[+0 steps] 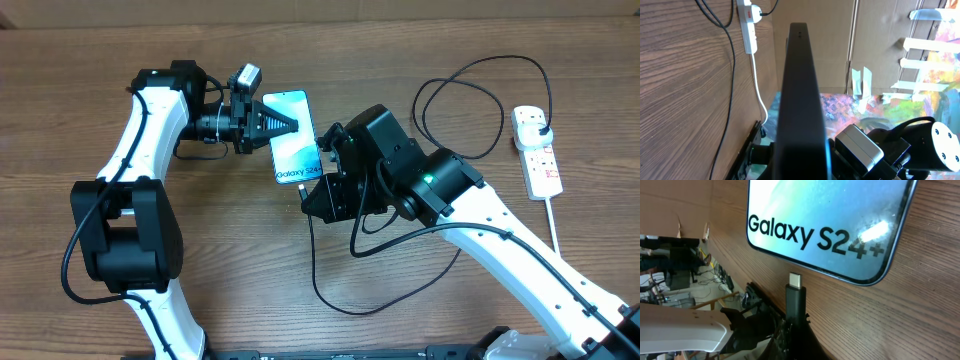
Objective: Plug charger to phone and switch on socket
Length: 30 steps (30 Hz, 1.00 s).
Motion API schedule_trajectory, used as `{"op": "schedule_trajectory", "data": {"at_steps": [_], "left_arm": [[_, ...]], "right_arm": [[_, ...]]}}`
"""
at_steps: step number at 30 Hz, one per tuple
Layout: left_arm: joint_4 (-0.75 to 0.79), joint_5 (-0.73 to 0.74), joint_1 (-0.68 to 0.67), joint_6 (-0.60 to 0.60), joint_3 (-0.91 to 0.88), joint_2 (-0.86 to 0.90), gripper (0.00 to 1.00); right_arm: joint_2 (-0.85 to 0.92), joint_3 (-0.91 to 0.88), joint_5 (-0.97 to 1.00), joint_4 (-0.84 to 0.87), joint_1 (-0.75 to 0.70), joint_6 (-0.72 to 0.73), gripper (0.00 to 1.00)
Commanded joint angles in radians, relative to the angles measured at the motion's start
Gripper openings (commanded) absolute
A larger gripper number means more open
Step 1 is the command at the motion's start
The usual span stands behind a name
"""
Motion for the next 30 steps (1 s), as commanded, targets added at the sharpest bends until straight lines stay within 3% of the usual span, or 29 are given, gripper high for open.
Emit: {"op": "schedule_trajectory", "data": {"at_steps": [1, 30], "left_arm": [[0.001, 0.032, 0.000, 0.004, 0.011, -0.029, 0.04], [0.000, 0.043, 0.000, 0.004, 0.011, -0.029, 0.04]], "right_arm": [[0.000, -0.002, -0.012, 0.007, -0.007, -0.009, 0.04], [0.000, -0.002, 0.003, 0.019, -0.034, 0.018, 0.04]]}}
